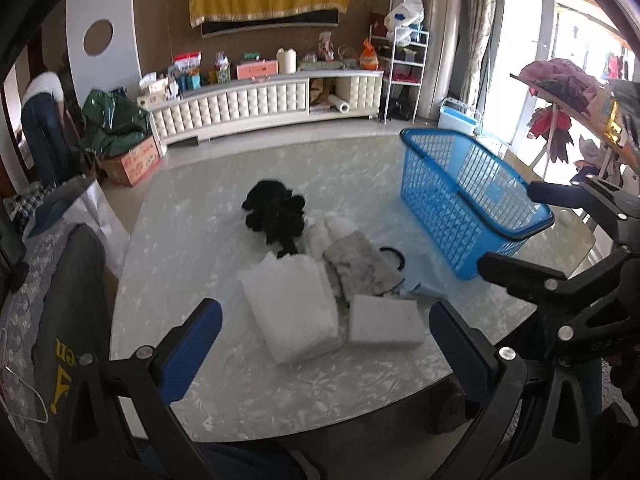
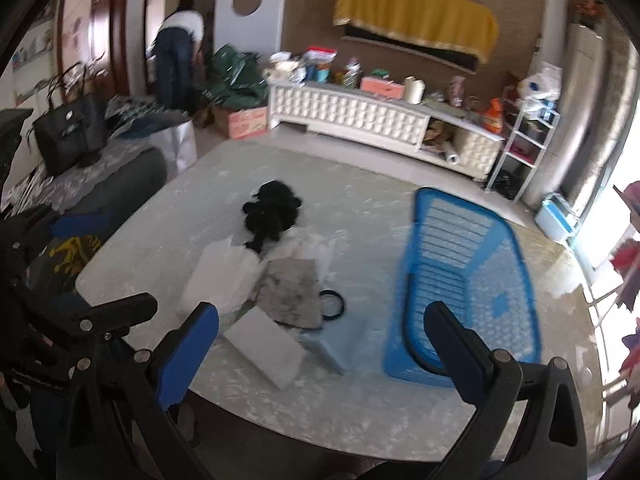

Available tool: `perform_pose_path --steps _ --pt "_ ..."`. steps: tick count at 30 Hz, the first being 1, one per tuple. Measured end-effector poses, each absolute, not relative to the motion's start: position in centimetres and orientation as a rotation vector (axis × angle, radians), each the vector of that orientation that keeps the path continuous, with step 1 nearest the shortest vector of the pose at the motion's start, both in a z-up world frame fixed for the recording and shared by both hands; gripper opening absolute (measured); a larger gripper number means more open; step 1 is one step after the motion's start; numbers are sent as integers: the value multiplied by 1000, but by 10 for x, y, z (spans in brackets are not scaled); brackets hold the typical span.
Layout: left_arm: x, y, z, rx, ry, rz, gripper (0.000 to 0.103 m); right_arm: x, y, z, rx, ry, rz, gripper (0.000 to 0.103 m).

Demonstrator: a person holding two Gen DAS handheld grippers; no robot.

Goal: Organize soft objects
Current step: 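Grasp the small white sponge pad with the right gripper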

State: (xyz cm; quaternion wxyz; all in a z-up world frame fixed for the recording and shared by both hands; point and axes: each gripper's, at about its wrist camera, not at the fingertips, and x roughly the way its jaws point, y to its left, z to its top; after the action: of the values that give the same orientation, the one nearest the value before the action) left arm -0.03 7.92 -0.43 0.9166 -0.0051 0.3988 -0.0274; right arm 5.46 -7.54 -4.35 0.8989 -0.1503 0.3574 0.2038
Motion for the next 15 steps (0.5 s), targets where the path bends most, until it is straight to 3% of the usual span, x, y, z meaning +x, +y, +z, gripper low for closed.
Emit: perform_pose_path --steps 15 --pt "26 133 -72 -104 1017 -25 103 85 -23 -110 -449 1009 652 103"
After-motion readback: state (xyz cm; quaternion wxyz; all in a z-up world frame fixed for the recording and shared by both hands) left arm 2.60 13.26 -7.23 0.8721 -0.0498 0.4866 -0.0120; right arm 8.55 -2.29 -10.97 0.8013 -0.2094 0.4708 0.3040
